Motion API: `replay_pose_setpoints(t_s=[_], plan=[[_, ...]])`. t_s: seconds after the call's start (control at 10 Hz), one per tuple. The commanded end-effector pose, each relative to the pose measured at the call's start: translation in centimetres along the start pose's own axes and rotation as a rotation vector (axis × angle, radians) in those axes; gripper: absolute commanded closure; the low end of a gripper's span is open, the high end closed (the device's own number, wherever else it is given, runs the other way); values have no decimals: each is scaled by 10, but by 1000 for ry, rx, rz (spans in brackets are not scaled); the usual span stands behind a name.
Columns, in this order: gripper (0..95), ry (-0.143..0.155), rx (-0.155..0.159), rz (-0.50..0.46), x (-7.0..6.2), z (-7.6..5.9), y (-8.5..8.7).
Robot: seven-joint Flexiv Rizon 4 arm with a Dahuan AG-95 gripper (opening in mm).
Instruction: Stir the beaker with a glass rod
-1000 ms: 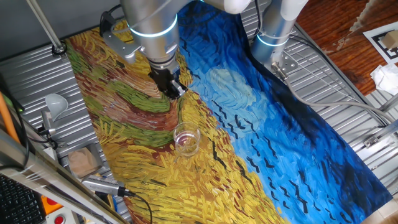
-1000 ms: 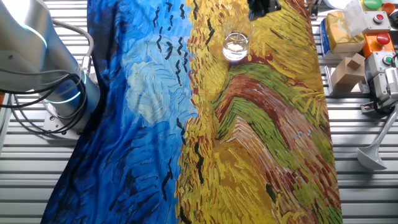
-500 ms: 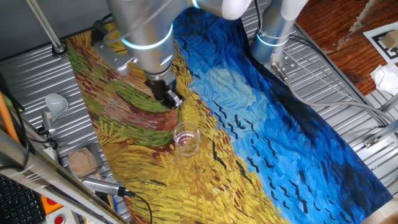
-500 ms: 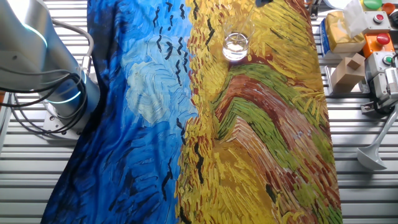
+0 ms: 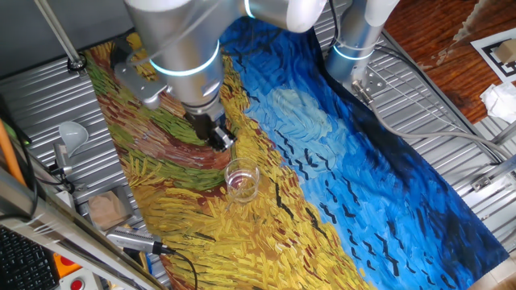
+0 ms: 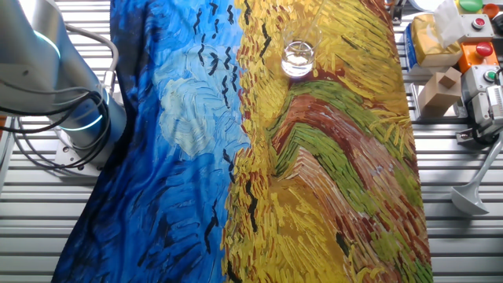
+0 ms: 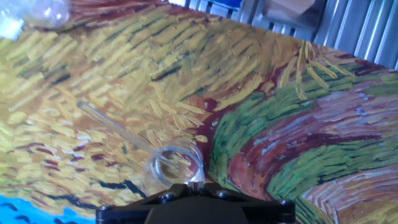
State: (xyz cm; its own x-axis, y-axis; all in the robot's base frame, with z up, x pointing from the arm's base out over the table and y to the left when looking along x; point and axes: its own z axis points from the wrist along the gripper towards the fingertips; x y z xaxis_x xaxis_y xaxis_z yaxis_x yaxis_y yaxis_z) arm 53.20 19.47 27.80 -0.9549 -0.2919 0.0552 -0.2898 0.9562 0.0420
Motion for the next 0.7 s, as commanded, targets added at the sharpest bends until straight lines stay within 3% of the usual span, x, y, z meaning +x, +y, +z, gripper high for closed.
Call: replay_pose_setpoints(t_s=[0.1,0.7], plan=[[950,2,3,6,1,4,4],[950,2,-2,52,-6,20,31]])
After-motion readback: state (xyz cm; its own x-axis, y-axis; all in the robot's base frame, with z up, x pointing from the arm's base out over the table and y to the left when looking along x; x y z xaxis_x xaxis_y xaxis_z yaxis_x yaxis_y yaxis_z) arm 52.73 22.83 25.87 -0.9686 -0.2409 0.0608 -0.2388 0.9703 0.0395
